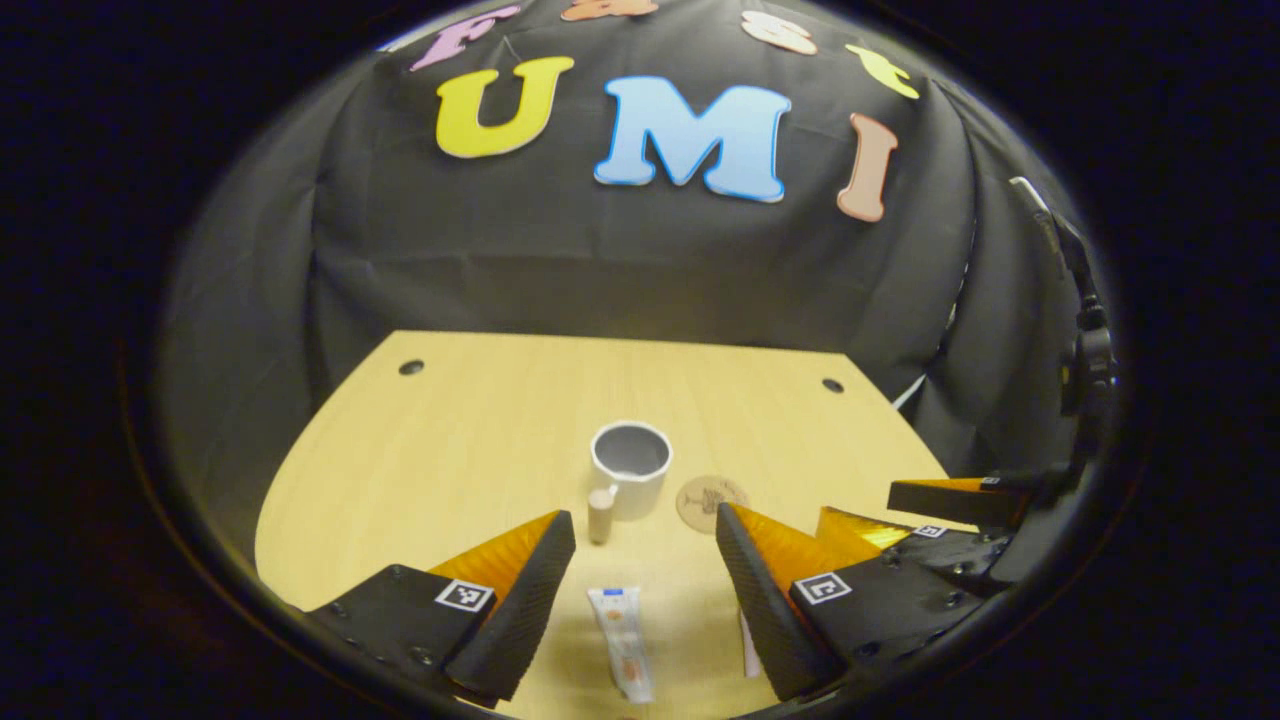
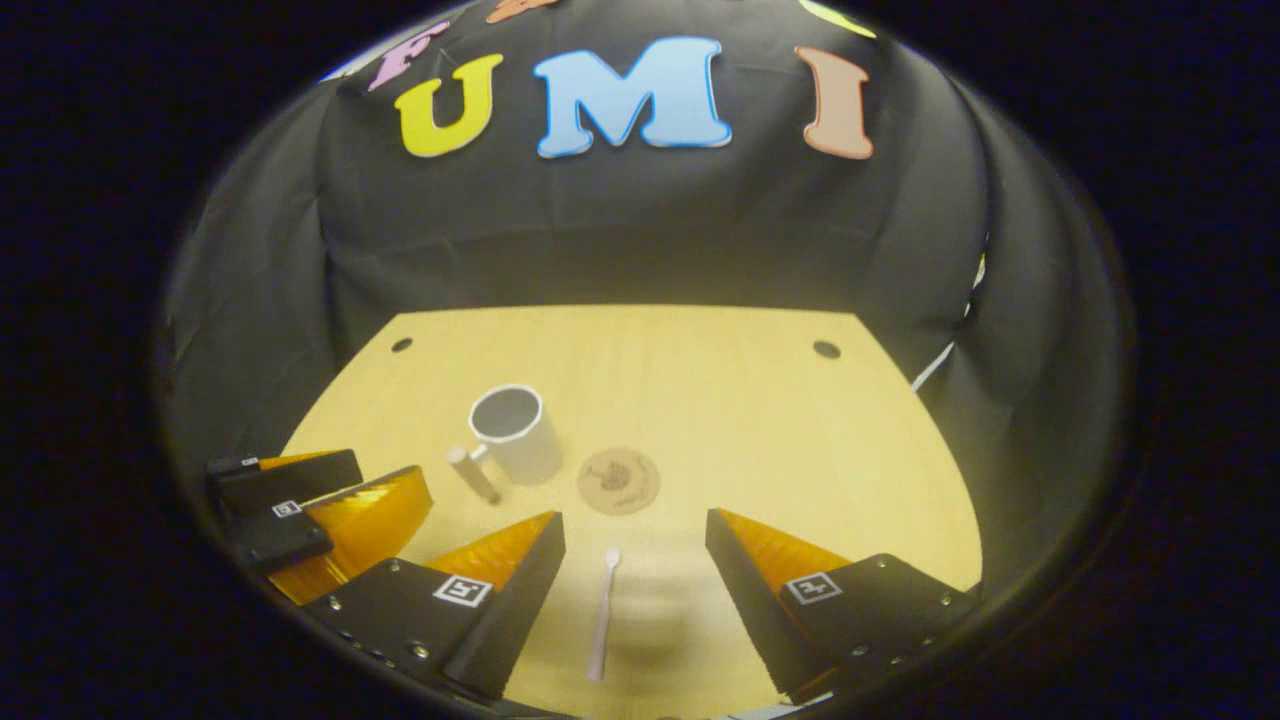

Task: Put the toothbrush and toothpaste on the desktop into the cup, then pick up the cup and place it on the coaster on the desktop.

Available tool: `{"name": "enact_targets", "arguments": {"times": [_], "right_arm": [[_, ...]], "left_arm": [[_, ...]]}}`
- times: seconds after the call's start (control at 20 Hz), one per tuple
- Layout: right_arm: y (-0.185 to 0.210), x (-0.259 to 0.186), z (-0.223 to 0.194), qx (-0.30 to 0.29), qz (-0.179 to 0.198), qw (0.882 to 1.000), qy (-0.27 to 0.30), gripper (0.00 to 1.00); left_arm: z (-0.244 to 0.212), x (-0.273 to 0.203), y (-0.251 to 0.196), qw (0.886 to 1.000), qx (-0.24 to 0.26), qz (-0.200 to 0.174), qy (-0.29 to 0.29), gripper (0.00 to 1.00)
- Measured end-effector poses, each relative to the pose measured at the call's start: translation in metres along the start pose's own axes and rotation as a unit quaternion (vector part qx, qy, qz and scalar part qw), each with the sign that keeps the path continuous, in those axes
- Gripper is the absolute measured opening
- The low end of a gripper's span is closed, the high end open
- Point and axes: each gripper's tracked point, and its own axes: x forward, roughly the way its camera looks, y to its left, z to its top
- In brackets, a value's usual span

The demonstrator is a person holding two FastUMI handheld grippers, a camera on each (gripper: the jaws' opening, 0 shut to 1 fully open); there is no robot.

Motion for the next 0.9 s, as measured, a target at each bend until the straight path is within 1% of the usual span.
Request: {"name": "enact_targets", "arguments": {"times": [0.05, 0.1, 0.15, 0.25, 0.45, 0.5, 0.6, 0.65, 0.85, 0.9], "right_arm": [[0.002, 0.005, -0.011, 0.001, 0.002, 1.000, 0.025, 0.91], [0.004, 0.011, -0.028, 0.002, 0.007, 0.999, 0.049, 0.91], [0.005, 0.018, -0.042, 0.005, 0.011, 0.997, 0.072, 0.91], [0.009, 0.029, -0.063, 0.009, 0.017, 0.994, 0.111, 0.91], [0.010, 0.052, -0.109, -0.001, 0.015, 0.986, 0.169, 0.93], [0.010, 0.055, -0.116, 0.001, 0.015, 0.983, 0.183, 0.93], [0.008, 0.050, -0.135, -0.002, 0.010, 0.974, 0.227, 0.93], [0.008, 0.054, -0.141, -0.005, 0.008, 0.971, 0.239, 0.94], [0.005, 0.054, -0.163, -0.020, 0.002, 0.960, 0.278, 0.94], [0.006, 0.057, -0.161, -0.019, 0.001, 0.961, 0.274, 0.94]], "left_arm": [[-0.017, 0.004, 0.001, 1.000, -0.003, -0.001, 0.028, 0.93], [-0.031, 0.007, 0.001, 0.999, -0.007, -0.002, 0.054, 0.96], [-0.045, 0.009, 0.001, 0.997, -0.009, -0.003, 0.081, 0.96], [-0.069, 0.007, 0.003, 0.991, -0.009, -0.003, 0.130, 0.96], [-0.115, 0.020, 0.015, 0.979, -0.012, 0.005, 0.205, 0.95], [-0.119, 0.020, 0.015, 0.976, -0.015, 0.007, 0.219, 0.96], [-0.122, 0.017, 0.014, 0.969, -0.015, 0.012, 0.246, 0.94], [-0.123, 0.015, 0.015, 0.966, -0.013, 0.016, 0.258, 0.94], [-0.134, 0.007, 0.016, 0.951, -0.019, 0.030, 0.308, 0.95], [-0.136, 0.005, 0.018, 0.947, -0.020, 0.041, 0.317, 0.96]]}}
